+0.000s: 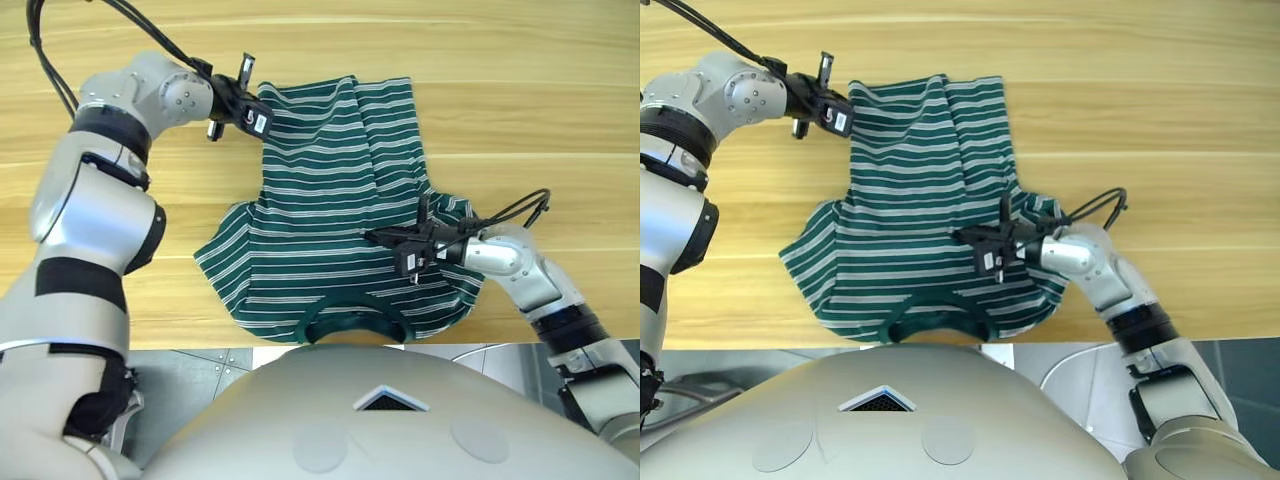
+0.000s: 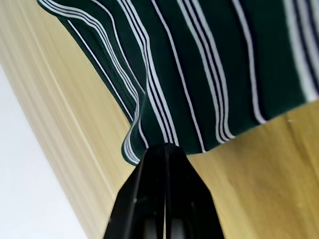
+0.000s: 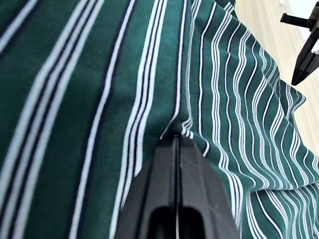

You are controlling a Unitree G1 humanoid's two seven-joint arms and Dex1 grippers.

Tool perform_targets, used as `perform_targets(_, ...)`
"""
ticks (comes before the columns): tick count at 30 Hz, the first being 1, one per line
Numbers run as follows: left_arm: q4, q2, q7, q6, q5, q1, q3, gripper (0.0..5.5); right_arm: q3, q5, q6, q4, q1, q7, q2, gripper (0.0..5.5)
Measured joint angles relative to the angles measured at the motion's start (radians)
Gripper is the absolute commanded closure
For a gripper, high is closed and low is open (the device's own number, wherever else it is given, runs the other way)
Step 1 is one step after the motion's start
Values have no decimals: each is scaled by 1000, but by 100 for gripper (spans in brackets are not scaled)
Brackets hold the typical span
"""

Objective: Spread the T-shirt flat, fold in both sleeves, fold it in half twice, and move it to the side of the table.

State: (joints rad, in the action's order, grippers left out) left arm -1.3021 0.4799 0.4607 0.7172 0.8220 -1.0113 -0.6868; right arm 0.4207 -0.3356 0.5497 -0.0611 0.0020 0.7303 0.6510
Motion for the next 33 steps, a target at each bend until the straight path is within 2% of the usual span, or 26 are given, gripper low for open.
perform_targets(7, -18, -23, -53, -5, 18, -20, -15, 550, 11, 0, 1, -16, -6, -20, -6, 548)
perform_targets(16, -25, 16, -65, -21, 38, -43, -31, 550, 20, 0, 1, -20, -7, -34, -10, 548)
perform_targets(33, -36, -71, -93, -50, 64, -24, -75, 550, 24, 0, -1, -21, -6, -41, -15, 548)
